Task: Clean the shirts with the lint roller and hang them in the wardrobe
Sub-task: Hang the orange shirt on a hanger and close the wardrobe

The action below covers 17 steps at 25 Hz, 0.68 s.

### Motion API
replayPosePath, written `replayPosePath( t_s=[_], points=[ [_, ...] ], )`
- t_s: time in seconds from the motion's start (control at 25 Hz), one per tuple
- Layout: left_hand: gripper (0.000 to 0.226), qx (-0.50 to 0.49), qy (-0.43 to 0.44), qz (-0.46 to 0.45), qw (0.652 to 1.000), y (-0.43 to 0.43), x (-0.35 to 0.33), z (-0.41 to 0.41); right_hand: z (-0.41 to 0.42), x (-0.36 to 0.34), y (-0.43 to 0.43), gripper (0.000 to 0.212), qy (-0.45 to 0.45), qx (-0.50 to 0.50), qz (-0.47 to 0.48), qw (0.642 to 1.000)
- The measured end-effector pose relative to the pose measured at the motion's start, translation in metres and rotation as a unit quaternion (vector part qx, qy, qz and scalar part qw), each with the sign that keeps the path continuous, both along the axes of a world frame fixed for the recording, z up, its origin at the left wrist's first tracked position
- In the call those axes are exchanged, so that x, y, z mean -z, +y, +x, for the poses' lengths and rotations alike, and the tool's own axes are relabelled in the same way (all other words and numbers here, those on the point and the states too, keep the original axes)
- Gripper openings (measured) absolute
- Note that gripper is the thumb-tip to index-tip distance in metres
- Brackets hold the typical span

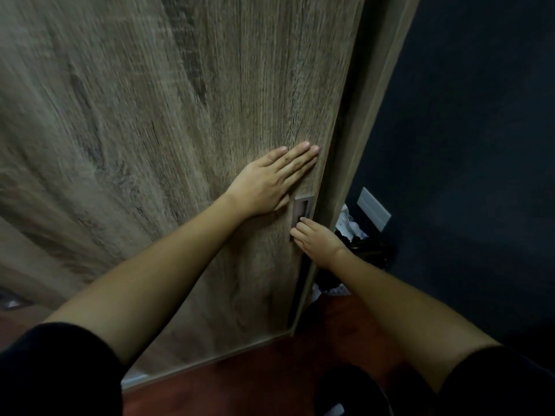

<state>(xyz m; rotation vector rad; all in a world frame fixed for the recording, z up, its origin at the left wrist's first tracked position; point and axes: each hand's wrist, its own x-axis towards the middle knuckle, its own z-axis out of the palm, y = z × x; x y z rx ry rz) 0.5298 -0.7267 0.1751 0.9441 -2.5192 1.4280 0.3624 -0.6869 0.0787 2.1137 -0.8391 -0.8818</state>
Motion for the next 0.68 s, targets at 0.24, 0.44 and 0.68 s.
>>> replayPosePath(
  t_s=[0.24, 0.44, 0.68],
  points=[
    [0.064, -0.010, 0.008, 0.005, 1.000, -0.003, 0.001, -0.035, -0.029, 0.004, -0.007, 0.052, -0.026, 0.009, -0.010, 1.000],
    [0.062, -0.040, 0.025, 0.038, 0.998, 0.002, 0.003, -0.046, -0.035, 0.004, -0.008, 0.051, -0.031, 0.005, 0.005, 0.999],
    [0.069, -0.075, 0.090, 0.223, 0.968, 0.026, -0.017, -0.062, -0.033, -0.006, 0.006, 0.050, -0.079, 0.054, 0.047, 0.994]
  ],
)
